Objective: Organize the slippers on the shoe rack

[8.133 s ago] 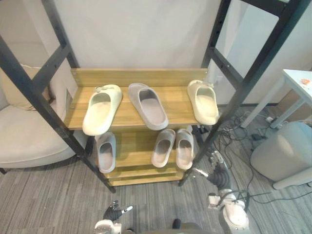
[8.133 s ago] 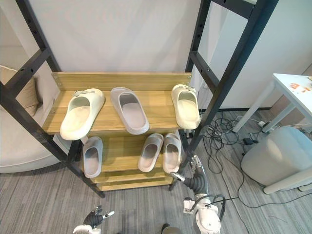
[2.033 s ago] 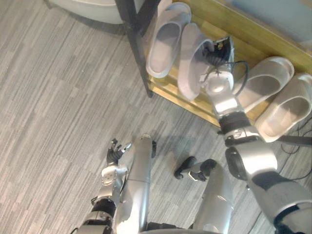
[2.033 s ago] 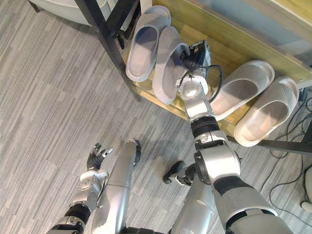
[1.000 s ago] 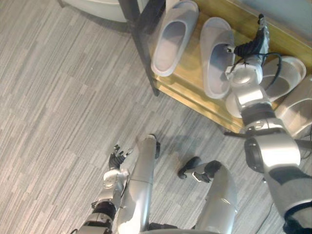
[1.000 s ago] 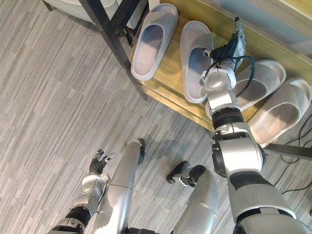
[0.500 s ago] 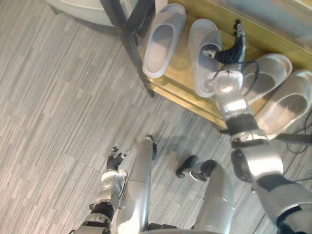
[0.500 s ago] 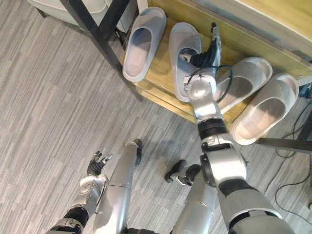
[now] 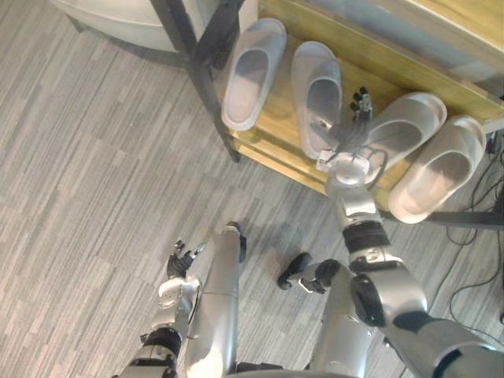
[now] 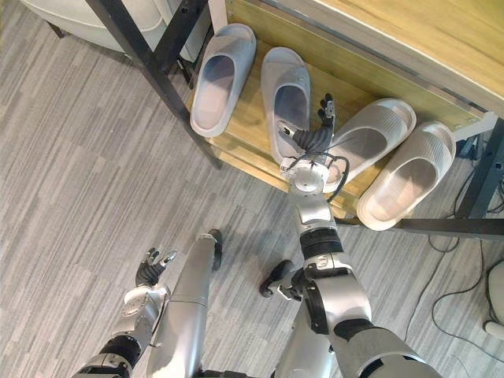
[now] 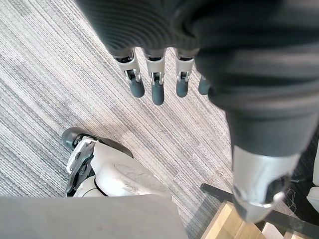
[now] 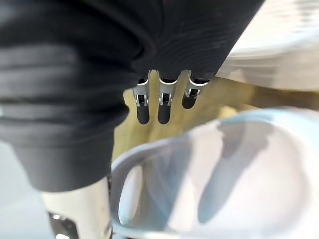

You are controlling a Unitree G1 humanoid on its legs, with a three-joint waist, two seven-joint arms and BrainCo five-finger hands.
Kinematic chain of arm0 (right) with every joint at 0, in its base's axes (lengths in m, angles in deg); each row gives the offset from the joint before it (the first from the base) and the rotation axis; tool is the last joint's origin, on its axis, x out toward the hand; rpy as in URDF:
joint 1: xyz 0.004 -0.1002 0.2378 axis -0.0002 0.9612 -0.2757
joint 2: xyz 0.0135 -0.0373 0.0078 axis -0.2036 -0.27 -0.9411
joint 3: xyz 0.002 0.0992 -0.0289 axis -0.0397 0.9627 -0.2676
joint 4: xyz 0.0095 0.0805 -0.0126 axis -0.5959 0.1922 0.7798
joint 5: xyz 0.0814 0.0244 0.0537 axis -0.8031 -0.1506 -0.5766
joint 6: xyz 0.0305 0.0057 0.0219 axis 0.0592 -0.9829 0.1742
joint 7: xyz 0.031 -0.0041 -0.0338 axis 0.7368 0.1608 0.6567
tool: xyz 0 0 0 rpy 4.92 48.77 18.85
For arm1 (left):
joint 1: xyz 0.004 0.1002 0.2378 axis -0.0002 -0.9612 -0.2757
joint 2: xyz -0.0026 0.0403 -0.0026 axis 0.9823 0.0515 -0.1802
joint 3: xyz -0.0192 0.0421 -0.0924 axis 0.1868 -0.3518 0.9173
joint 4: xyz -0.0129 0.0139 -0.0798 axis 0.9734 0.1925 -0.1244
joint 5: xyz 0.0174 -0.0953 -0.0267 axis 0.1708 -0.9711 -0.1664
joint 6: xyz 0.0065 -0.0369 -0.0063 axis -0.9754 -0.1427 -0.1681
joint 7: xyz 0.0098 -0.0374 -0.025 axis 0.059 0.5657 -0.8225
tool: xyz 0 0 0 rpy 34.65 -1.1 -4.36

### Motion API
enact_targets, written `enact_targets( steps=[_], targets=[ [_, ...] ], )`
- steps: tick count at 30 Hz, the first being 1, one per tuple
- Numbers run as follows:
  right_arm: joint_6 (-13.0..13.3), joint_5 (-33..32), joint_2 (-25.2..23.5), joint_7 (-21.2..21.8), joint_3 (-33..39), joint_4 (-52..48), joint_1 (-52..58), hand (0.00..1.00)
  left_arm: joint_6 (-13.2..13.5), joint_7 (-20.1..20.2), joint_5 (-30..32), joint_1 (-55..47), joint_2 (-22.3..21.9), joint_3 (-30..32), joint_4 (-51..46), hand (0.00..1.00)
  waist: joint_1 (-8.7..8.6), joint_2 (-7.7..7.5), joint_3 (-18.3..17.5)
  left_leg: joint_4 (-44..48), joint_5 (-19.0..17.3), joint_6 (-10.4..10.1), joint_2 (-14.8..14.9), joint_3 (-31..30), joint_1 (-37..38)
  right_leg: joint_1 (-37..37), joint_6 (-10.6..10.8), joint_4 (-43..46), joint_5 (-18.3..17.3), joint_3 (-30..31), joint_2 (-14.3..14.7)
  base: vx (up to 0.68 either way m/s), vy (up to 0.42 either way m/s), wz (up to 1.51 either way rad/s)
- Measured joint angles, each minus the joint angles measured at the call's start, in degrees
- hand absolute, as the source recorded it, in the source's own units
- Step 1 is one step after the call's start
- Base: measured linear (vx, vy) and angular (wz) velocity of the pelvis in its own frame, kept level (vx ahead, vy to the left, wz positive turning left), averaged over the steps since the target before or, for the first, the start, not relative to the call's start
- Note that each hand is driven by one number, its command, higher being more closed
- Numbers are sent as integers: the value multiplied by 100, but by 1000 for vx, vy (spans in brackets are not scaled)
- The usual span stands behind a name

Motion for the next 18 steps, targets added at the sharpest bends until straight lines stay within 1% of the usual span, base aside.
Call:
enact_targets(
  steps=[4, 6, 9, 15, 18],
  targets=[
    [203, -405, -107, 202, -24, 149, 6, 0, -3, 33, 2, 1, -1, 37, 7, 0, -7, -17, 2, 5, 0, -1, 1, 0, 2, 3, 0, 3, 0, 1, 1, -35, 35, 0],
    [290, -720, -137, 365, -45, 221, 12, 0, -5, 109, 6, 1, -2, 115, 9, 0, -7, -60, 9, 7, 0, -1, 1, -1, 1, 4, 0, 5, 0, 0, 0, -34, 37, 0],
    [377, -1030, -199, 555, -109, 224, 14, 0, -6, 115, 11, 2, -1, 223, 20, 0, -21, -129, 41, 11, 3, -6, 0, -8, 2, 10, 0, 8, 0, -6, 0, -34, 33, 1],
    [417, -1371, -334, 777, -545, 225, 75, 0, -12, 118, 117, 33, 1, 238, 100, 0, -36, -138, 40, 10, 7, -13, -46, -81, 30, 120, 20, -5, -12, -81, -12, -35, 37, 6],
    [464, -1596, -542, 807, -699, 236, 75, 0, -17, 112, 169, 35, -9, 274, 100, 0, -36, -140, 39, 10, 7, -13, -62, -85, 40, 146, 33, -8, -19, -93, -27, -33, 36, 4]
  ],
)
